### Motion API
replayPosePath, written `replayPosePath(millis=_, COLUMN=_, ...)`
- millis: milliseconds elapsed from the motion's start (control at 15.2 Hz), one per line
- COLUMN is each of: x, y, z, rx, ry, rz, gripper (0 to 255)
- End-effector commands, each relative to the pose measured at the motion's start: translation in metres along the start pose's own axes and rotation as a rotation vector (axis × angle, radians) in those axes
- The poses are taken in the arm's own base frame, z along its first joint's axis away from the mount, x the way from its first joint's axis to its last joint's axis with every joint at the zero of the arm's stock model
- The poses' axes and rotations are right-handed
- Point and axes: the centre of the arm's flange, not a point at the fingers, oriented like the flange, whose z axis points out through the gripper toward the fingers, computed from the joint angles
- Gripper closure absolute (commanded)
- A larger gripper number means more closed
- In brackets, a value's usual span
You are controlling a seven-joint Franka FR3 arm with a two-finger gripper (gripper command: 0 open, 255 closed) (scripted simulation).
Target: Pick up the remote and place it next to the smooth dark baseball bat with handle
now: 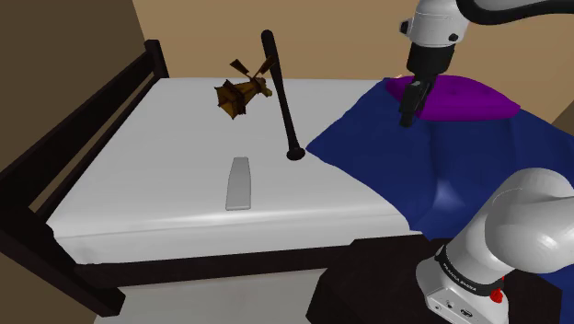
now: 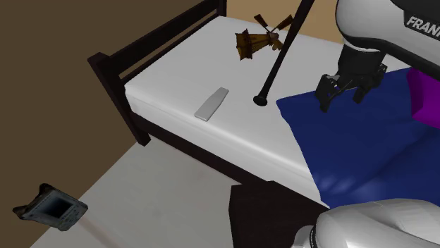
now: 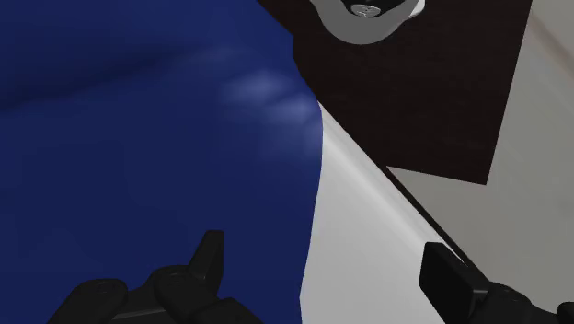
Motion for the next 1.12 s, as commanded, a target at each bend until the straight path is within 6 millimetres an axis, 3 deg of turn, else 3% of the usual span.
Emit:
replayPosePath(millis=0, x=0.0, y=0.0, z=0.0, rx=0.0, ry=0.0, rz=0.0, gripper=0)
replayPosePath(millis=528, x=0.053, y=-0.078, z=0.035, rx=0.03, ry=0.014, rz=0.167, gripper=0)
replayPosePath(millis=1056, x=0.119, y=-0.147, z=0.066, rx=0.059, ry=0.028, rz=0.333, gripper=0)
